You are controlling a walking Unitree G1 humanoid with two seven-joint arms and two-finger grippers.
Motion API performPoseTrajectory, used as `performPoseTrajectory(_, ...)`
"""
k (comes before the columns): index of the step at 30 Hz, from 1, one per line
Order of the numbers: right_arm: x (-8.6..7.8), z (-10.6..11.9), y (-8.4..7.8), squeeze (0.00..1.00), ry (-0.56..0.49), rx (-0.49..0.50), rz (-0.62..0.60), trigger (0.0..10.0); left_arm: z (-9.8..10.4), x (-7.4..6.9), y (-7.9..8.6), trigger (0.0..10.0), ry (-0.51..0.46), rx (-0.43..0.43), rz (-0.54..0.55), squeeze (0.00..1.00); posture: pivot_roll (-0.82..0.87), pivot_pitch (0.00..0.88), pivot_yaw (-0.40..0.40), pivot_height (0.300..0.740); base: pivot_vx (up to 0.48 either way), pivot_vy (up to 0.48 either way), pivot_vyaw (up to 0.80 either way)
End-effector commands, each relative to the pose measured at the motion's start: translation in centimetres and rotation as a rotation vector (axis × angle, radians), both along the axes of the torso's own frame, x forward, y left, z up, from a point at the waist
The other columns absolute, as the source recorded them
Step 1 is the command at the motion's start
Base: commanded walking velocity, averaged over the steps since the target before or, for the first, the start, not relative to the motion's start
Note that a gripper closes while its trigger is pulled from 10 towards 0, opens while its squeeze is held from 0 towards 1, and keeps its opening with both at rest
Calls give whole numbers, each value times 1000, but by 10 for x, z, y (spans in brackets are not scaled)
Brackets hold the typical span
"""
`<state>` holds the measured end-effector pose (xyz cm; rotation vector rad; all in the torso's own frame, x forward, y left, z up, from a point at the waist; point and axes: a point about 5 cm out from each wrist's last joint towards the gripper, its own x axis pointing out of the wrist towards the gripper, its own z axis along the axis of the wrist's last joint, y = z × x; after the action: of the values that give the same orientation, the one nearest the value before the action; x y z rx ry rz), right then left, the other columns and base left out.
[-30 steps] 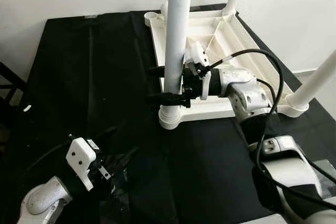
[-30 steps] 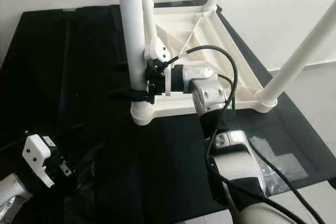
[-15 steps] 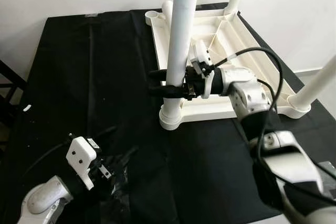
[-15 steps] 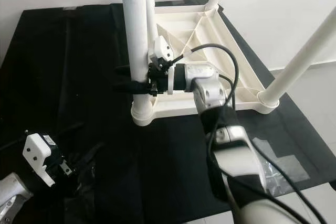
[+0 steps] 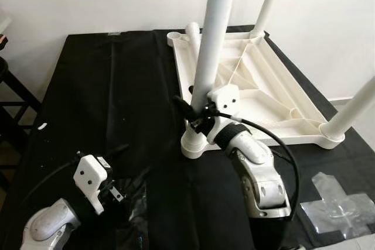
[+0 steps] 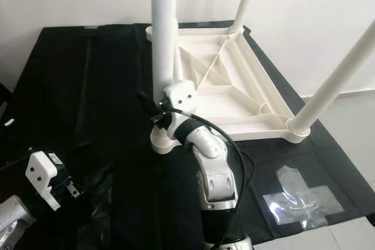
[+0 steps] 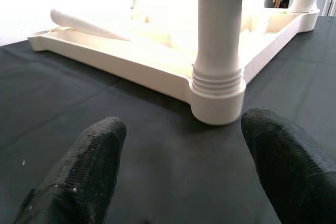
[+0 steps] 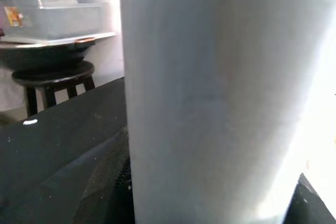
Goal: Building children table
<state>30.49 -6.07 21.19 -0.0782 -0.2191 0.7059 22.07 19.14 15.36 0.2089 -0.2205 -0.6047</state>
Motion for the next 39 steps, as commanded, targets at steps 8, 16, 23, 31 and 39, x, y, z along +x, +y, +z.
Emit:
performPoseTrajectory(8, 8, -7, -2, 1000, 159, -57, 150, 10000, -3, -1, -1, 10000, 4, -3, 1, 0, -59, 175, -61, 740, 0, 0, 0)
performPoseTrajectory(16, 13, 24, -18, 800, 0, -211, 674, 10000, 0, -4, -3, 10000, -3, -4, -2, 0, -38, 203, -65, 740, 0, 0, 0)
performPoseTrajectory(23, 31, 38, -30, 0, 25, -274, 797, 10000, 5, -11, 0, 10000, -19, 7, 36, 0, -8, 253, -53, 740, 0, 0, 0)
performPoseTrajectory(31, 53, 67, -30, 0, 20, -293, 867, 10000, 14, -38, 8, 10000, -51, 42, 139, 0, 57, 319, -54, 740, 0, 0, 0)
performPoseTrajectory(39, 55, 69, -38, 0, 52, -373, 974, 0, 16, -44, 7, 10000, -36, 53, 137, 0, 58, 343, -58, 740, 0, 0, 0)
